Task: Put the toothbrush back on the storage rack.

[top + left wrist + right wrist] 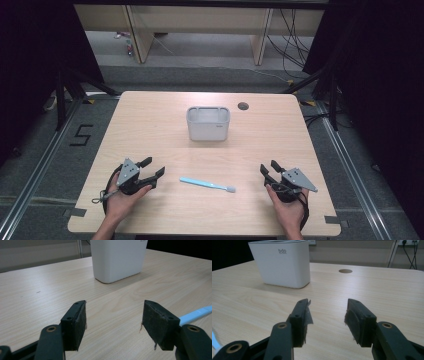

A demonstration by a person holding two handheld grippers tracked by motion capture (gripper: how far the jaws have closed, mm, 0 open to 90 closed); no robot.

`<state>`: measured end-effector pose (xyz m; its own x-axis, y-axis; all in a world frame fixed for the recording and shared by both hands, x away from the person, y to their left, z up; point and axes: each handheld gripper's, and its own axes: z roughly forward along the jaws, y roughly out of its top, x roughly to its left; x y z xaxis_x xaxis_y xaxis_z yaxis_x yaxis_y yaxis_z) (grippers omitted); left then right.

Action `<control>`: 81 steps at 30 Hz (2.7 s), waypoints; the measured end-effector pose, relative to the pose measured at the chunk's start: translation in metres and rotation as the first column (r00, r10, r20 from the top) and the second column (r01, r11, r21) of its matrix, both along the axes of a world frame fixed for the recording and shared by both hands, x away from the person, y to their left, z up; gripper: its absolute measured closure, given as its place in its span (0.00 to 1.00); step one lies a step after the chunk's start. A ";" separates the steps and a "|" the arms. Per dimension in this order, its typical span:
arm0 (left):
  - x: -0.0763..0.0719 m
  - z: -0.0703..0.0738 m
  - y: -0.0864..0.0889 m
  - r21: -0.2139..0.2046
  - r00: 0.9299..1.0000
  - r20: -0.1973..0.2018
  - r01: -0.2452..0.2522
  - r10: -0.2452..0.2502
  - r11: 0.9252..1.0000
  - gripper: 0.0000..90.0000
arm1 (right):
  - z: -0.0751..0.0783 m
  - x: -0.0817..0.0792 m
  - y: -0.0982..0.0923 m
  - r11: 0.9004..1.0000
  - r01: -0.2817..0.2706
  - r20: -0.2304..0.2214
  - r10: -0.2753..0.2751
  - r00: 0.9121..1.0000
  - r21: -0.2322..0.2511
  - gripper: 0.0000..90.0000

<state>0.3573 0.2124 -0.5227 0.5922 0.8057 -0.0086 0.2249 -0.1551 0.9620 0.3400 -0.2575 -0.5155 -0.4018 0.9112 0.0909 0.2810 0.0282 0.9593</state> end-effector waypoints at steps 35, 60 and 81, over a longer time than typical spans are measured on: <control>0.005 0.039 -0.030 0.297 0.928 -0.097 0.372 -0.359 0.880 0.51 | 0.001 0.003 0.001 1.000 0.013 -0.033 -0.014 0.999 -0.020 0.53; 0.043 0.047 -0.110 0.653 0.626 -0.496 0.726 -0.602 0.216 0.68 | 0.000 0.008 -0.001 0.998 -0.023 -0.024 0.021 0.999 -0.055 0.52; 0.065 0.043 -0.149 0.607 0.538 -0.618 0.790 -0.573 0.087 0.77 | 0.002 0.006 0.002 1.000 -0.018 -0.083 0.017 0.996 -0.022 0.52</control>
<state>0.4226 0.0637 -0.4794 0.9576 -0.2623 0.1191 -0.2845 -0.9262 0.2474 0.3456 -0.2557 -0.5138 -0.4096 0.9063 0.1041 0.3586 0.0550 0.9319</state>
